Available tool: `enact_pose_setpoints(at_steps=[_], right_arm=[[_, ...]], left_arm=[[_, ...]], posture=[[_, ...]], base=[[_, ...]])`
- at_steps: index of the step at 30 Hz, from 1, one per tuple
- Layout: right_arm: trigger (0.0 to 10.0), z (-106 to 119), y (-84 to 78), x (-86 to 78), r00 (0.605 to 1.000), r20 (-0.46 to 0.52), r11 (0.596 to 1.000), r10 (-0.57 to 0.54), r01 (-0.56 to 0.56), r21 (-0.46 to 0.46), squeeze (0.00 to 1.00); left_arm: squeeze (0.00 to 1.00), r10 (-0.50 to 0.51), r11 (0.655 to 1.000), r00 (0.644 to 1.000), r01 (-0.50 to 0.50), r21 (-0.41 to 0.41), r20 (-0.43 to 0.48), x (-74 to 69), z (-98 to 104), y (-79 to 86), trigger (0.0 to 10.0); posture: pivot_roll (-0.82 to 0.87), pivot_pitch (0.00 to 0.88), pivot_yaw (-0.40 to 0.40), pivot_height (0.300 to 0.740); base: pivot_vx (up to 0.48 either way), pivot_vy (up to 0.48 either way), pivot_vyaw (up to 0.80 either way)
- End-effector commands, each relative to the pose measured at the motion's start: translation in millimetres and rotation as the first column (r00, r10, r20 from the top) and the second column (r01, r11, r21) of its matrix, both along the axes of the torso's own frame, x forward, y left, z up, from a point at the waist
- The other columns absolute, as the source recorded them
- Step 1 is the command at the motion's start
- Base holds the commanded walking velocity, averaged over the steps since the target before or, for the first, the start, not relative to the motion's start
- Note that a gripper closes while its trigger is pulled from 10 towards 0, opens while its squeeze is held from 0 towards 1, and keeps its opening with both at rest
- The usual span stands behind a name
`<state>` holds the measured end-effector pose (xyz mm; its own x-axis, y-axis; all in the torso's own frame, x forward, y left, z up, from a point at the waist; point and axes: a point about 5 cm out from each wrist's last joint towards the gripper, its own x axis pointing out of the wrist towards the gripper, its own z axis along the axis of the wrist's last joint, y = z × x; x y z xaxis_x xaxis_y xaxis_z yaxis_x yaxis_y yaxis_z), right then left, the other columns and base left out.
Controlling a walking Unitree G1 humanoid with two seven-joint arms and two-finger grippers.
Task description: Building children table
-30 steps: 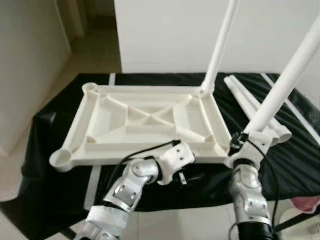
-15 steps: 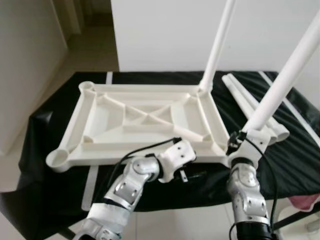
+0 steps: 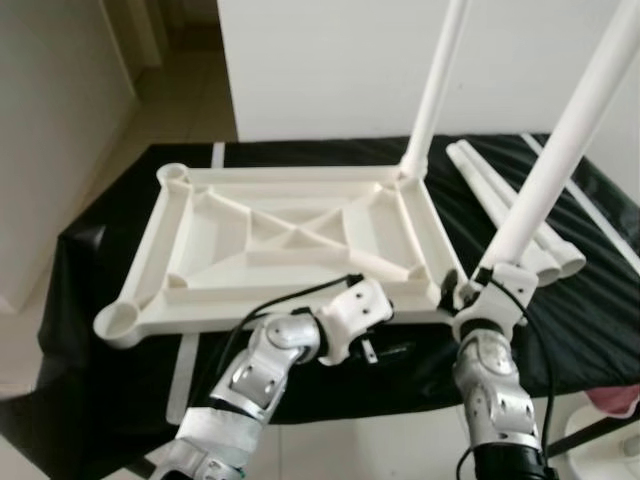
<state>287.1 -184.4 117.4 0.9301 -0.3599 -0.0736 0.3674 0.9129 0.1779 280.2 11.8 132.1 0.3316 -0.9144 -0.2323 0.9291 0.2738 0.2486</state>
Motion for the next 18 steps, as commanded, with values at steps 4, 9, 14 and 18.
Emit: enact_pose_setpoints(at_steps=[4,9,14,18], right_arm=[[10.0,0.5,-3.0,-2.6,0.996,0.013,0.996,0.085,-0.085,-0.024,0.00],[10.0,5.5,-9.2,-0.9,0.986,0.029,0.984,0.164,-0.161,-0.077,0.00],[10.0,8.3,-11.3,0.5,0.975,0.033,0.971,0.221,-0.217,-0.102,0.00],[10.0,12.4,-18.4,0.8,0.936,0.020,0.925,0.351,-0.343,-0.165,0.00]], left_arm=[[0.00,0.048,0.999,0.999,-0.048,-0.011,0.019,-0.9,-0.9,-0.7,10.0],[0.00,0.038,0.999,0.999,-0.038,-0.004,0.018,-2.5,-2.0,-0.8,10.0],[0.00,0.034,0.999,0.999,-0.034,0.001,0.011,-2.8,-3.0,-0.7,10.0],[0.00,0.040,0.999,0.999,-0.040,0.007,0.014,-1.9,-3.0,0.8,10.0]], posture=[[0.02,0.000,-0.012,0.740],[0.02,0.000,-0.012,0.740],[0.02,0.000,-0.010,0.740],[0.03,0.000,-0.017,0.740]], base=[[0.000,0.000,0.00],[0.000,0.000,0.00],[0.000,0.000,0.00],[0.000,0.000,0.00]])
